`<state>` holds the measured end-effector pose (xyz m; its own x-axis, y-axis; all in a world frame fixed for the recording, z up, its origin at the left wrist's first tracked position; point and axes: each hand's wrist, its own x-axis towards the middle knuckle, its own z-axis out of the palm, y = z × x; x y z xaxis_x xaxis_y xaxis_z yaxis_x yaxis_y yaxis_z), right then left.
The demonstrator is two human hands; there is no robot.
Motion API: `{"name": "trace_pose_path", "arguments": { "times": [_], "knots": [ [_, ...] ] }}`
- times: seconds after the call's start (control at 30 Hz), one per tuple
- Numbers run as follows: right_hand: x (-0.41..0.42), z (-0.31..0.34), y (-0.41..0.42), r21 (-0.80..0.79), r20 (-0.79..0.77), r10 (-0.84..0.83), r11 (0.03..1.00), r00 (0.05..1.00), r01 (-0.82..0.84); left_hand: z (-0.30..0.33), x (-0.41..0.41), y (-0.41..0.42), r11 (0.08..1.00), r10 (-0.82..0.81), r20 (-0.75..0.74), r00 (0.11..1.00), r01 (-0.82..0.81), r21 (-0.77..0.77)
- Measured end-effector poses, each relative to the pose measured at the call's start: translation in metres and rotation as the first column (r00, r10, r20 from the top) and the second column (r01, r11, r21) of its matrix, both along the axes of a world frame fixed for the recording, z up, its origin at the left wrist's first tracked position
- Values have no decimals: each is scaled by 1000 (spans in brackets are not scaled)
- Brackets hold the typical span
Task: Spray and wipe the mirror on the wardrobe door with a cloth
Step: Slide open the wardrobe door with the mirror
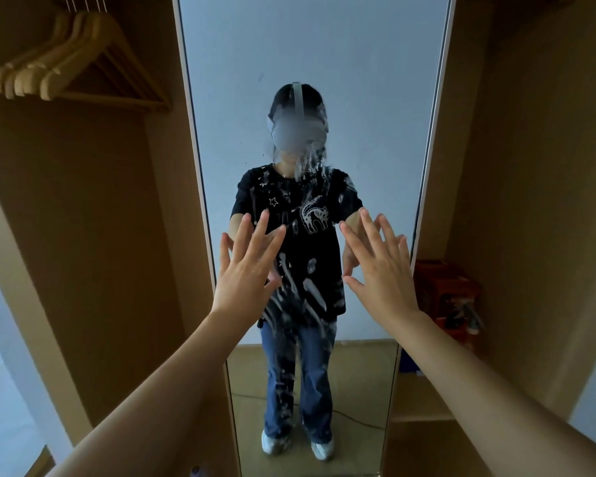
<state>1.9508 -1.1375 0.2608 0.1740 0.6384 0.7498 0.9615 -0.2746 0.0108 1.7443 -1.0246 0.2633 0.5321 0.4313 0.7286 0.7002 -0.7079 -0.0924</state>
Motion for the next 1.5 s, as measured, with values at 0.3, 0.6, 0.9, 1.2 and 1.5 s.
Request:
{"name": "trace_pose_path", "arguments": {
  "times": [0.3, 0.6, 0.9, 1.2, 1.5],
  "knots": [
    [6, -3, 9, 5, -15, 19, 1000, 1000, -19, -3, 5, 12, 1000, 0, 2, 1000, 0, 22],
    [6, -3, 9, -13, -26, 15, 1000, 1000, -15, -3, 5, 13, 1000, 5, -4, 1000, -5, 13],
    [-6, 11, -5, -28, -114, 62, 997, 992, -65, 4, -1, 2, 996, -27, 36, 999, 30, -80],
    [-35, 39, -39, 63, -183, 126, 991, 975, -116, 27, -30, -33, 973, -100, 301, 948, 156, -168],
    [-71, 55, -73, 84, -212, 143, 988, 967, -128, 48, -59, -64, 962, -128, 331, 935, 199, -189]
  ]
}}
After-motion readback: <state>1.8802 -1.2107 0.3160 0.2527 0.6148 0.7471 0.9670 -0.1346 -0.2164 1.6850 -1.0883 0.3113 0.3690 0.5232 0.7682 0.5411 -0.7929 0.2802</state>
